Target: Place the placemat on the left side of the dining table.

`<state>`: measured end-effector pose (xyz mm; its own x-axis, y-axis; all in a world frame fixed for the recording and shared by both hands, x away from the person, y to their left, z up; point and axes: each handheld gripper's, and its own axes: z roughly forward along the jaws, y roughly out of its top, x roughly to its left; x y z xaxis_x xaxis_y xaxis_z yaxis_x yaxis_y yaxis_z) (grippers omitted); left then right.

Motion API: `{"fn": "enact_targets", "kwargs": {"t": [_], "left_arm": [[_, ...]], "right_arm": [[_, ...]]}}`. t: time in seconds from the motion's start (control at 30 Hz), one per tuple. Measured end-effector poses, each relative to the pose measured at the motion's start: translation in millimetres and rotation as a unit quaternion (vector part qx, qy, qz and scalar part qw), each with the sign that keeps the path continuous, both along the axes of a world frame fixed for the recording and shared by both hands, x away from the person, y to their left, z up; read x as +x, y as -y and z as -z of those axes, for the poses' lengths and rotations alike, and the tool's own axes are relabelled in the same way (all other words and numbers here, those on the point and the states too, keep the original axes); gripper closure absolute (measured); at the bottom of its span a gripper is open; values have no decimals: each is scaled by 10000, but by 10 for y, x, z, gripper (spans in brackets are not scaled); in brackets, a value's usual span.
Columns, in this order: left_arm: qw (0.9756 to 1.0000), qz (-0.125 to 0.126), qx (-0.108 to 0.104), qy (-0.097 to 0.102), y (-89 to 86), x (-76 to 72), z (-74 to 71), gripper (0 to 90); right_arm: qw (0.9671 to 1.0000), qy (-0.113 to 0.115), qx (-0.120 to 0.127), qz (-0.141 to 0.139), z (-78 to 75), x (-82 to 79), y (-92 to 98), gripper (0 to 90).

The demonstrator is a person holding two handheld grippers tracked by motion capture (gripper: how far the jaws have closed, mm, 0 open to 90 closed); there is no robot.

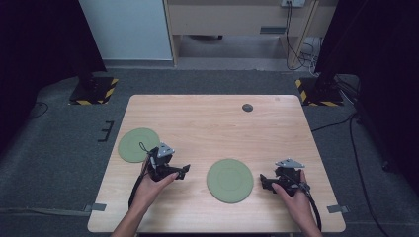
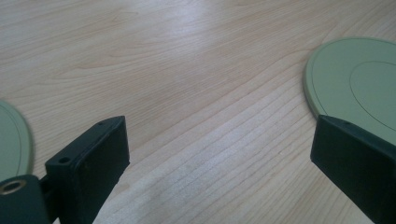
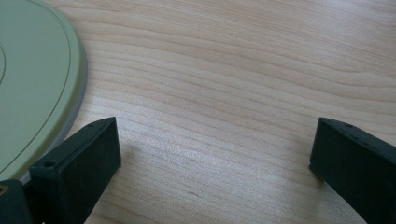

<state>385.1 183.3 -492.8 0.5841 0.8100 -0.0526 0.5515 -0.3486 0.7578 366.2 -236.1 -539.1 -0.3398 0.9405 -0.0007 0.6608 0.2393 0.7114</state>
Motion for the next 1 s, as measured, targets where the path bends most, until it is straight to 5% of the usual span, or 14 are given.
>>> {"fn": "enact_targets", "kwargs": {"t": [0.73, 1.0], "left_arm": [[9993, -94, 246, -268, 361, 270, 324, 45], [9991, -106, 373, -188, 418, 263, 438, 38]], "right_arm": [[10000, -24, 4, -35, -3, -6, 7, 21], [10000, -26, 6, -28, -3, -6, 6, 21]]}}
